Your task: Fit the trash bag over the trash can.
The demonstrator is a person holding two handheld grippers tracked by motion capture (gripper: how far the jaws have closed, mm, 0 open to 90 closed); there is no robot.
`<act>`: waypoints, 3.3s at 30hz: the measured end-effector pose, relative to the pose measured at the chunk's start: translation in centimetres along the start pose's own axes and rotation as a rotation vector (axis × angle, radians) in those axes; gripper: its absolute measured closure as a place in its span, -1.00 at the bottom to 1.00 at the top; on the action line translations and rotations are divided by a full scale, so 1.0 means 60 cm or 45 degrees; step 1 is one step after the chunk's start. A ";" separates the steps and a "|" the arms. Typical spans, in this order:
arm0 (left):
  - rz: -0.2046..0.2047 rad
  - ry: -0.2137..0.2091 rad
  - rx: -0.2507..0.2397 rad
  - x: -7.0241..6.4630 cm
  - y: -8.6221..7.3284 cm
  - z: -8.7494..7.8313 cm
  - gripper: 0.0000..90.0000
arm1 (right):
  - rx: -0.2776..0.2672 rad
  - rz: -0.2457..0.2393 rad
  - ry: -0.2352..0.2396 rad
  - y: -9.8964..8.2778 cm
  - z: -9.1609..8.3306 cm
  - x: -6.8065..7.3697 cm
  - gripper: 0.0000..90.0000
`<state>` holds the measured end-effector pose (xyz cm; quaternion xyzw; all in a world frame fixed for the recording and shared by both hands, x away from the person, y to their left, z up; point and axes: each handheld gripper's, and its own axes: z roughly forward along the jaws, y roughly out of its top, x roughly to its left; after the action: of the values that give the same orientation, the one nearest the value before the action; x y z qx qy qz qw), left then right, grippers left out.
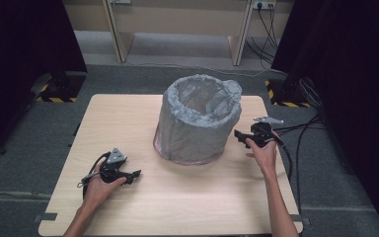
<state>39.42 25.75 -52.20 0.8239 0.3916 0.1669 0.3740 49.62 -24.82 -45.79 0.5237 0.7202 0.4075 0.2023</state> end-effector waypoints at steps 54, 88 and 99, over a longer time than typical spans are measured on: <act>0.002 -0.002 -0.001 -0.001 -0.001 -0.001 -0.64 | 0.158 -0.126 0.006 -0.121 -0.006 0.031 -0.55; 0.009 -0.007 0.000 -0.003 -0.002 -0.002 -0.64 | 0.173 -0.196 -0.032 -0.179 -0.069 0.059 -0.64; 0.008 -0.007 0.000 -0.003 -0.002 -0.002 -0.64 | 0.172 -0.208 -0.032 -0.181 -0.071 0.058 -0.66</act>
<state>39.17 25.70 -52.20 0.8258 0.3879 0.1657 0.3745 38.87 -24.50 -51.47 0.4807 0.7837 0.3336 0.2081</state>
